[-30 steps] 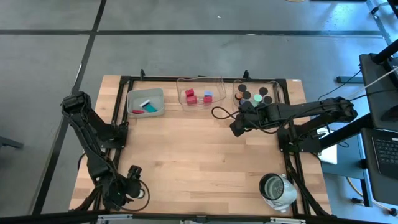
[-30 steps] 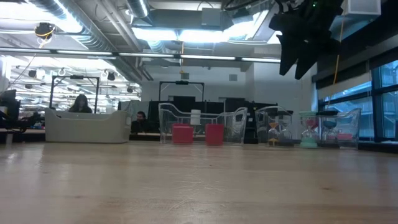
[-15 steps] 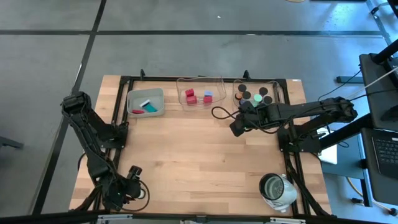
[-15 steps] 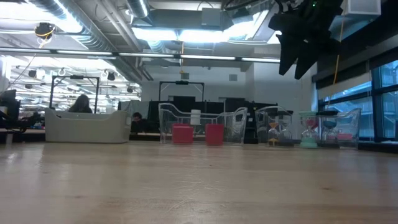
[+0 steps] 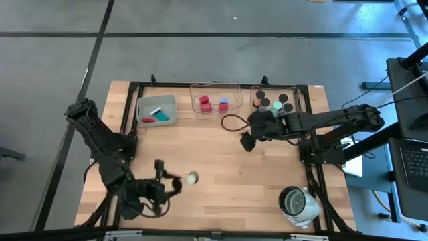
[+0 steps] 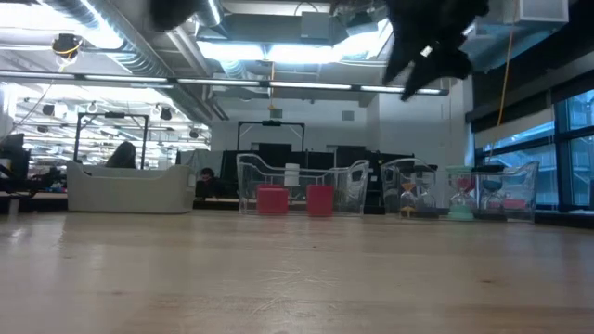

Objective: Pick & Place Office items
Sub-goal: Put the white hourglass into the right transparent bin

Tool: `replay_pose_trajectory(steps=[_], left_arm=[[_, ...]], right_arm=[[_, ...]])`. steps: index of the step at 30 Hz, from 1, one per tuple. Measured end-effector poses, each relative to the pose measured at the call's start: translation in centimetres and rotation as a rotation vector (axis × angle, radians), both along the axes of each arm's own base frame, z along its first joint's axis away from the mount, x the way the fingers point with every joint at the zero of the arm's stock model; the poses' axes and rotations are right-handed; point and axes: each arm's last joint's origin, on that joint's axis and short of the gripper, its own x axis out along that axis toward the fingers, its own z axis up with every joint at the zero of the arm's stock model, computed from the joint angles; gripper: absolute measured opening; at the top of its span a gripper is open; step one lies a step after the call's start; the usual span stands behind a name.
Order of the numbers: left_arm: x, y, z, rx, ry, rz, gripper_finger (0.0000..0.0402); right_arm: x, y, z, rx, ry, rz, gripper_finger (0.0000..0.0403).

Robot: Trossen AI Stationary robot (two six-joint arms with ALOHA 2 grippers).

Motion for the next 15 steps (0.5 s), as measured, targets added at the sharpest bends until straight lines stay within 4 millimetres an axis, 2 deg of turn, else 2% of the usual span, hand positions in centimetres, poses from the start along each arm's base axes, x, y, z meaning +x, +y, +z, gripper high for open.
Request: replay_pose_trajectory(steps=[4, 7, 11, 15], left_arm=[[2.1, 1.0, 3.4, 0.18, -0.161, 0.145, 0.0211], [3.5, 1.9, 5.6, 0.295, -0.208, 0.205, 0.0211], [5.4, 3.0, 7.8, 0.321, -0.272, 0.229, 0.0211], [6.8, 3.9, 9.4, 0.289, -0.361, 0.152, 0.0212]], right_arm=[[1.4, 1.1, 1.0, 0.03, -0.132, 0.207, 0.0288], [2.2, 2.0, 1.9, 0.073, -0.25, 0.363, 0.0288], [3.1, 3.0, 3.4, 0.108, -0.423, 0.502, 0.0288], [3.5, 3.5, 4.6, 0.15, -0.56, 0.579, 0.0288]])
